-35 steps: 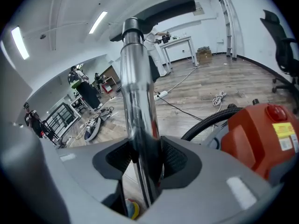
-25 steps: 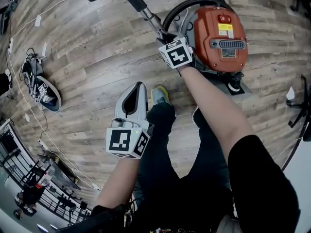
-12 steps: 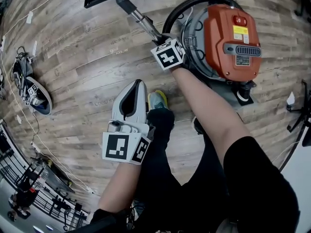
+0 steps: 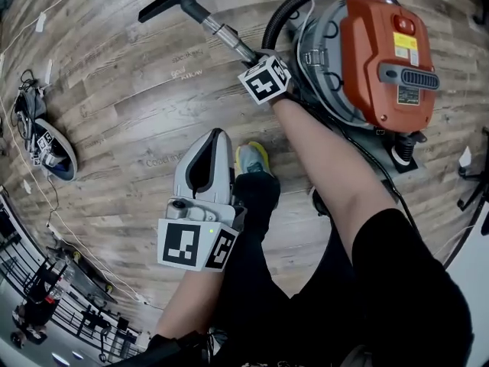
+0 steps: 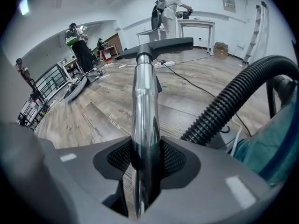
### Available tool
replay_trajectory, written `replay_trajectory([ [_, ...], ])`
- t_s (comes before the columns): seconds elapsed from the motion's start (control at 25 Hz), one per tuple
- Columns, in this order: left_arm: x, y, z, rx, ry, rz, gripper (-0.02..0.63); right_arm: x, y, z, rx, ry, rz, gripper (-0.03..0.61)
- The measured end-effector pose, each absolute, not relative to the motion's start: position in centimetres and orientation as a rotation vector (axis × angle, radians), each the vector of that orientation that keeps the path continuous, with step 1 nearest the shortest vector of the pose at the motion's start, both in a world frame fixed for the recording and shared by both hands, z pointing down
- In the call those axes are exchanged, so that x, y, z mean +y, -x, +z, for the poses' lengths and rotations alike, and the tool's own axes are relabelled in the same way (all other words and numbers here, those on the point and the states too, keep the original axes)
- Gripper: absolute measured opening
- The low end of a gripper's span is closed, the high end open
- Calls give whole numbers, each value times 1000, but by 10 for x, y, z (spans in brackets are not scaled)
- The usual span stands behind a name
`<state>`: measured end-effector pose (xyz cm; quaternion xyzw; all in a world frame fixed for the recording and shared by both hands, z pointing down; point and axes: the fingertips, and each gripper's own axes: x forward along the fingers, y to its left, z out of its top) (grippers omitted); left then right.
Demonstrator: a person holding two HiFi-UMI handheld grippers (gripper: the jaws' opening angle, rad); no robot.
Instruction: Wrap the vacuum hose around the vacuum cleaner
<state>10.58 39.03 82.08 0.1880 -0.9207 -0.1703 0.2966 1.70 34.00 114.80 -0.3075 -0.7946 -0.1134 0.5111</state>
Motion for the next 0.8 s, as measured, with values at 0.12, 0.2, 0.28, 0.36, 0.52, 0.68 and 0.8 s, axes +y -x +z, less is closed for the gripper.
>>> replay_trajectory([
  [0.12, 391, -111, 827, -2440, -513, -451, 0, 342, -19, 1154, -1909, 739, -295, 196],
  [0.2, 394, -113, 829, -2434, -504, -457, 0, 348, -19, 1147, -1935, 754, -307, 207],
  [0.28, 396, -114, 827, -2434, -493, -460, 0, 352, -19, 1135, -1969, 764, -301, 167],
  [0.36, 398, -114, 822, -2431, -490, -455, 0, 354, -19, 1122, -1984, 764, -278, 158],
  [0.52, 402, -118, 801, -2425, -461, -454, 0, 354, -29, 1075, -2019, 768, -202, 147],
  [0.68, 401, -122, 756, -2418, -441, -444, 0, 353, -48, 986, -2075, 793, -93, 102],
  [0.8, 392, -121, 703, -2444, -460, -420, 0, 350, -62, 894, -2124, 843, -52, 64],
])
